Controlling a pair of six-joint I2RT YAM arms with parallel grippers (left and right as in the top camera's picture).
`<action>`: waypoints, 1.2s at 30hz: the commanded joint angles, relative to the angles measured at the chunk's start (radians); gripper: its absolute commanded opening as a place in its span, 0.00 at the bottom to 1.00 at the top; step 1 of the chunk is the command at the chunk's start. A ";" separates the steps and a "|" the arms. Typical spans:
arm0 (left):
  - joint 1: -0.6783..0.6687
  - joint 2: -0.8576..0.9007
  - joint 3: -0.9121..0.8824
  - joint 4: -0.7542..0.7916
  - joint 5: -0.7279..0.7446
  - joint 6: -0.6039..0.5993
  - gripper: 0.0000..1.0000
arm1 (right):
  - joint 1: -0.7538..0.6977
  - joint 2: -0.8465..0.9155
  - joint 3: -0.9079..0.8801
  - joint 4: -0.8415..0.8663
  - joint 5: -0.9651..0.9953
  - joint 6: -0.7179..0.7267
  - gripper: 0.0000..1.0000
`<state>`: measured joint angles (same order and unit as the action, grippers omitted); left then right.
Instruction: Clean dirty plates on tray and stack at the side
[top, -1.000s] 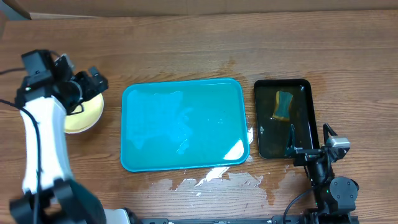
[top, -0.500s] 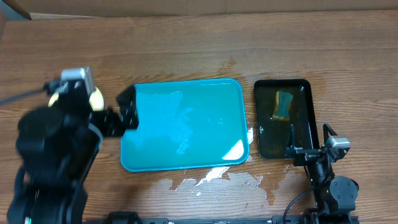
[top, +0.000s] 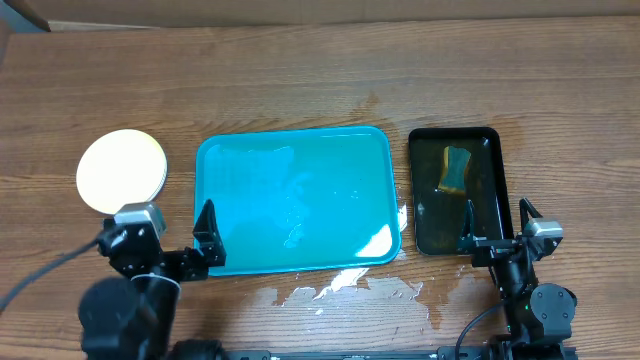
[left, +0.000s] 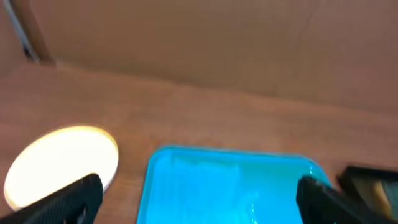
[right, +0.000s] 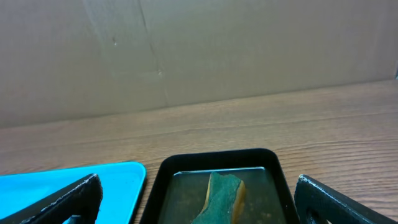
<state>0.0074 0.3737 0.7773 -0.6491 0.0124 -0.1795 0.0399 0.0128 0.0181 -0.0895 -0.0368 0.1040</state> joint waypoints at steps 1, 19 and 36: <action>0.006 -0.110 -0.135 0.218 0.006 0.015 1.00 | 0.004 -0.010 -0.010 0.007 0.010 -0.004 1.00; 0.005 -0.370 -0.678 0.950 0.023 -0.063 1.00 | 0.004 -0.010 -0.010 0.007 0.010 -0.004 1.00; 0.005 -0.370 -0.772 0.587 -0.173 -0.135 1.00 | 0.004 -0.010 -0.010 0.007 0.010 -0.004 1.00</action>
<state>0.0074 0.0135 0.0101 -0.0025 -0.1173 -0.3046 0.0399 0.0128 0.0181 -0.0906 -0.0368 0.1040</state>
